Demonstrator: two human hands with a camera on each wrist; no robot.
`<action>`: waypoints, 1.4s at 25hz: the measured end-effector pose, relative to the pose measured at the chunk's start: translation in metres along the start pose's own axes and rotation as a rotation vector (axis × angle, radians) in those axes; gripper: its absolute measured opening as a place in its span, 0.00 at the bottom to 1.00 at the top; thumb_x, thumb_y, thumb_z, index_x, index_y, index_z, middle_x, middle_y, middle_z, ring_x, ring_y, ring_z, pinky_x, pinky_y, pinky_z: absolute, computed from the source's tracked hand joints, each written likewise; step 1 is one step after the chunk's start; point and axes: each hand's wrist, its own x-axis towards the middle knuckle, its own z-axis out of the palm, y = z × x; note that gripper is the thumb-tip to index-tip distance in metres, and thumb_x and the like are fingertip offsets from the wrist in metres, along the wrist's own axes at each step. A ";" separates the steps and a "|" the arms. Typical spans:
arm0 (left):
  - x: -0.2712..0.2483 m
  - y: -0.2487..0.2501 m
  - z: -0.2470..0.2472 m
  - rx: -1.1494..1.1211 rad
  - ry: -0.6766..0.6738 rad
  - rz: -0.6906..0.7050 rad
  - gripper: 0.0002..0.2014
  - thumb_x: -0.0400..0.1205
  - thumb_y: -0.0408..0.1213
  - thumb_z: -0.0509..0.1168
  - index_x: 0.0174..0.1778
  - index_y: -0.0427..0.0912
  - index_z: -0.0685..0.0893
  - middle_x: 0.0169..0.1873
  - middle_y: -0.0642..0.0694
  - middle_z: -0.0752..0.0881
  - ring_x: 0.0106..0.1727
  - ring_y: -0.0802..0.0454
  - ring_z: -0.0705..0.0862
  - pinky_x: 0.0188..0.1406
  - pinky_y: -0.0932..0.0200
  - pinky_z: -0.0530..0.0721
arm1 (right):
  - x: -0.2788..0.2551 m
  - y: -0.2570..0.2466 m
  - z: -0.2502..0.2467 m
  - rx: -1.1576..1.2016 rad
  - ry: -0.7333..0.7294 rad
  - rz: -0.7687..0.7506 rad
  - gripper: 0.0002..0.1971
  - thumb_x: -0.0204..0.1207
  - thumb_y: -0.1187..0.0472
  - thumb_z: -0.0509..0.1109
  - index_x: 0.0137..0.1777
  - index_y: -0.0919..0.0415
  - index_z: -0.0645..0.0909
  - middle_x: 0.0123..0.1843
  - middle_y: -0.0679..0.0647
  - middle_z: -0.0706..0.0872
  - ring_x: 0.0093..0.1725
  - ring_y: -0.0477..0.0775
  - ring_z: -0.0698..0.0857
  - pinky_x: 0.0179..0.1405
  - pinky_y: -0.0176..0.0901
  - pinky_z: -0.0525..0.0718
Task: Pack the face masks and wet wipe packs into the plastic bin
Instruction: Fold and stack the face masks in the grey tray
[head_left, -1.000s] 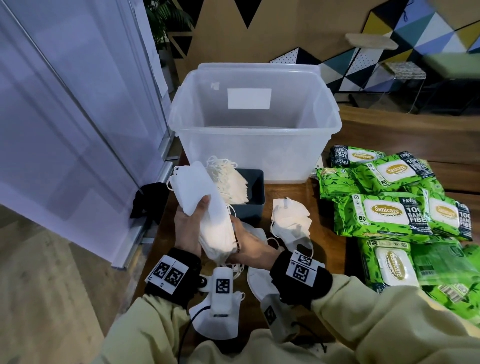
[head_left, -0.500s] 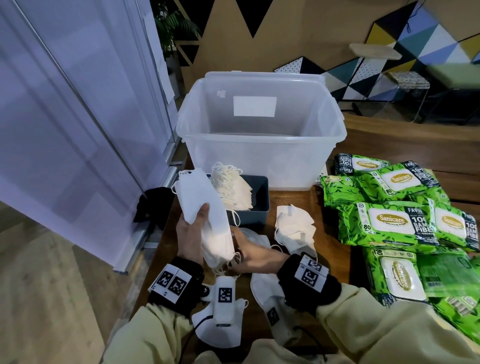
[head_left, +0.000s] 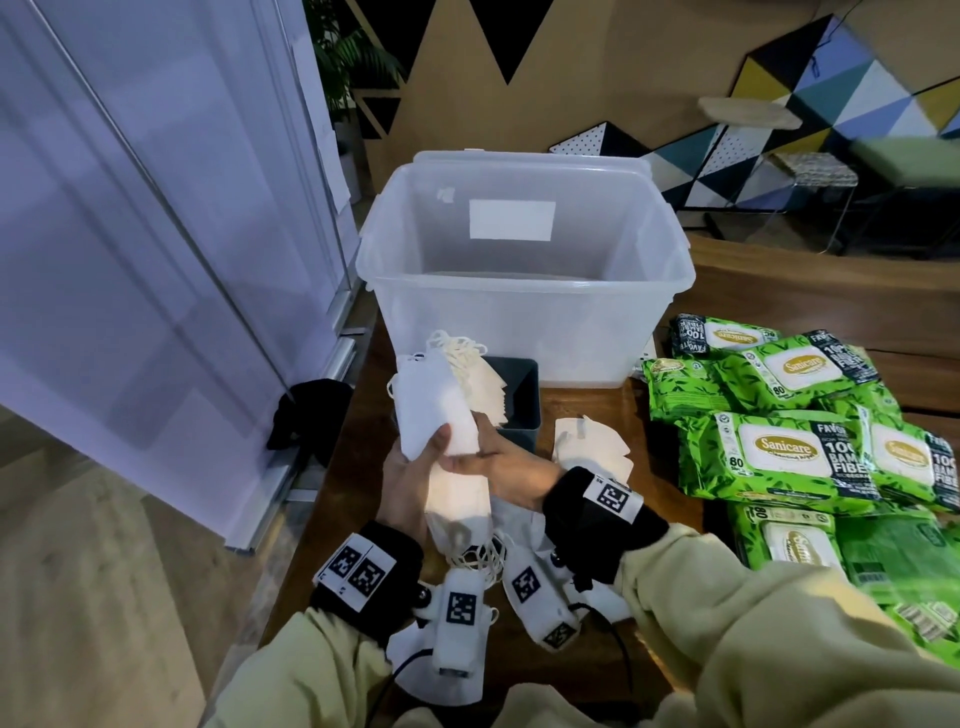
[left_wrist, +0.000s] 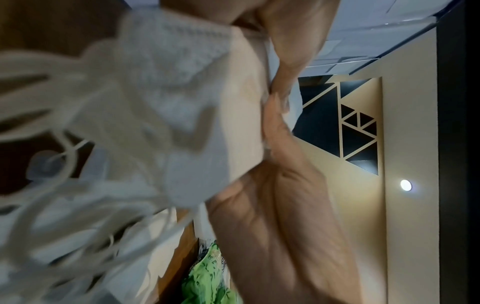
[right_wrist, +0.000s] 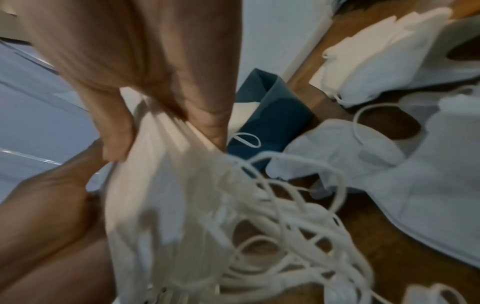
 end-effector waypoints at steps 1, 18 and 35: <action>0.000 -0.001 0.000 -0.006 -0.010 -0.013 0.11 0.82 0.31 0.63 0.60 0.35 0.79 0.46 0.35 0.87 0.41 0.43 0.89 0.31 0.54 0.88 | -0.002 0.006 -0.001 0.032 -0.002 0.010 0.25 0.77 0.78 0.62 0.72 0.61 0.63 0.59 0.56 0.80 0.53 0.44 0.85 0.46 0.32 0.86; 0.110 0.009 -0.057 1.581 -0.755 0.313 0.14 0.82 0.41 0.60 0.57 0.42 0.86 0.55 0.47 0.85 0.59 0.56 0.81 0.67 0.62 0.73 | 0.008 -0.054 -0.104 -0.291 0.342 -0.142 0.23 0.74 0.73 0.69 0.68 0.61 0.72 0.61 0.54 0.84 0.52 0.40 0.86 0.57 0.36 0.83; 0.170 0.037 -0.054 1.482 -0.899 0.438 0.26 0.68 0.16 0.51 0.56 0.47 0.73 0.56 0.46 0.80 0.57 0.53 0.79 0.54 0.76 0.71 | 0.044 -0.044 -0.105 -0.518 0.197 -0.067 0.22 0.75 0.70 0.70 0.68 0.61 0.71 0.59 0.51 0.82 0.56 0.41 0.80 0.55 0.29 0.79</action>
